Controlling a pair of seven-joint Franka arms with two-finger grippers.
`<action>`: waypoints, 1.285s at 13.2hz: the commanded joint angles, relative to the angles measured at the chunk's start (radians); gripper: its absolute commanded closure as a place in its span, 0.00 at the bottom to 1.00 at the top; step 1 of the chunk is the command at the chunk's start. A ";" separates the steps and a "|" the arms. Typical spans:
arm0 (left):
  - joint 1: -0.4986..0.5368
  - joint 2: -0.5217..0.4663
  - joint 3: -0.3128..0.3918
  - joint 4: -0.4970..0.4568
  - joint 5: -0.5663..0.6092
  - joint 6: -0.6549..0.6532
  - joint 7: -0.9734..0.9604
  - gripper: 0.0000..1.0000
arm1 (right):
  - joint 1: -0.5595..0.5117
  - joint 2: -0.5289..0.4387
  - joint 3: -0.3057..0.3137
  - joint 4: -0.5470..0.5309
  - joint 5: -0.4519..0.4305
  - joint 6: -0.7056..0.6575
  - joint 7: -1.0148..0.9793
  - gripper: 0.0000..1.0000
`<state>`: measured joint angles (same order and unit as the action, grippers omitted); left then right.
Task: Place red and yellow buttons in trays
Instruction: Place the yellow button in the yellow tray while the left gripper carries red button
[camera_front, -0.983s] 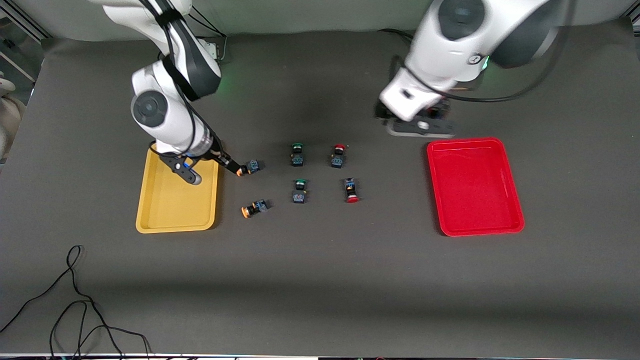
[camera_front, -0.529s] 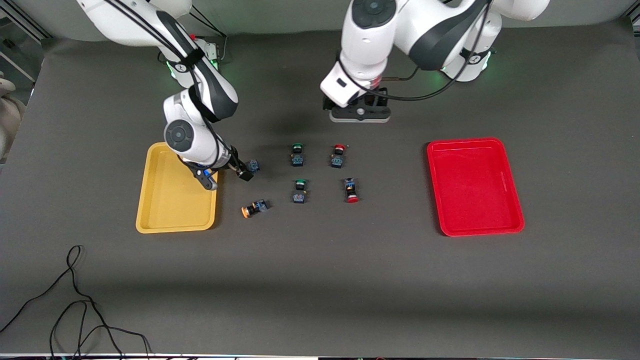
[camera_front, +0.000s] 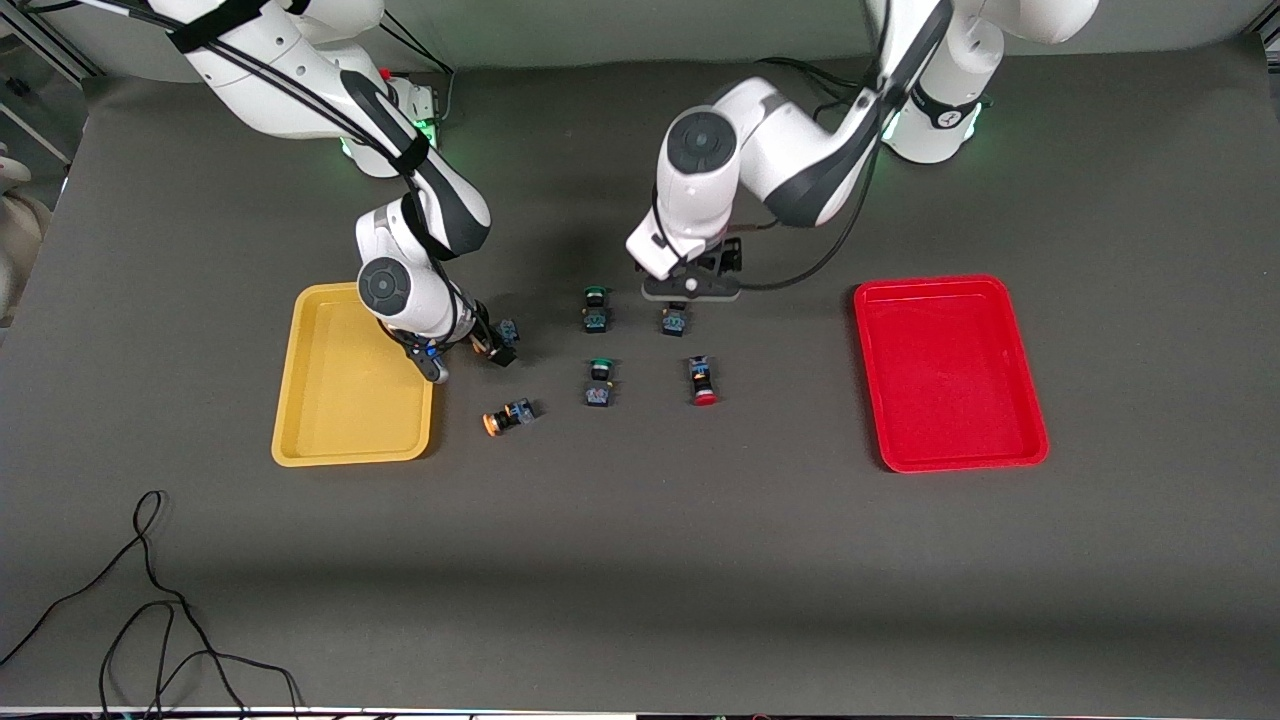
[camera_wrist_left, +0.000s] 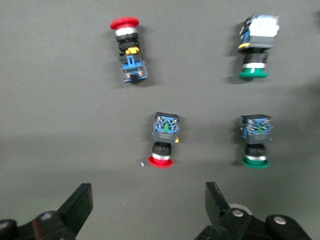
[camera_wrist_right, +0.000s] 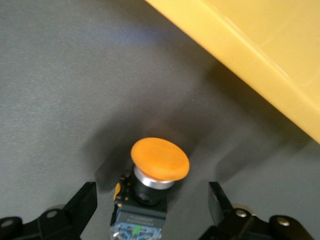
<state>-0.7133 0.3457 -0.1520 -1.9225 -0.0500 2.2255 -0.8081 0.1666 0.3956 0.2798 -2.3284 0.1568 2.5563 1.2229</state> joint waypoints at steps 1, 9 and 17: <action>-0.023 0.093 0.019 0.005 0.051 0.083 -0.019 0.00 | 0.007 -0.012 -0.001 -0.008 0.015 0.018 0.024 0.23; -0.026 0.236 0.026 0.010 0.068 0.241 -0.022 0.00 | -0.010 -0.206 -0.016 0.006 0.015 -0.169 -0.014 0.71; -0.020 0.253 0.025 0.022 0.067 0.243 -0.085 1.00 | -0.012 -0.439 -0.364 -0.055 0.017 -0.418 -0.626 0.71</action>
<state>-0.7250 0.6054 -0.1354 -1.9190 0.0010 2.4870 -0.8437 0.1443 -0.0551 -0.0461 -2.3296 0.1570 2.1077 0.6880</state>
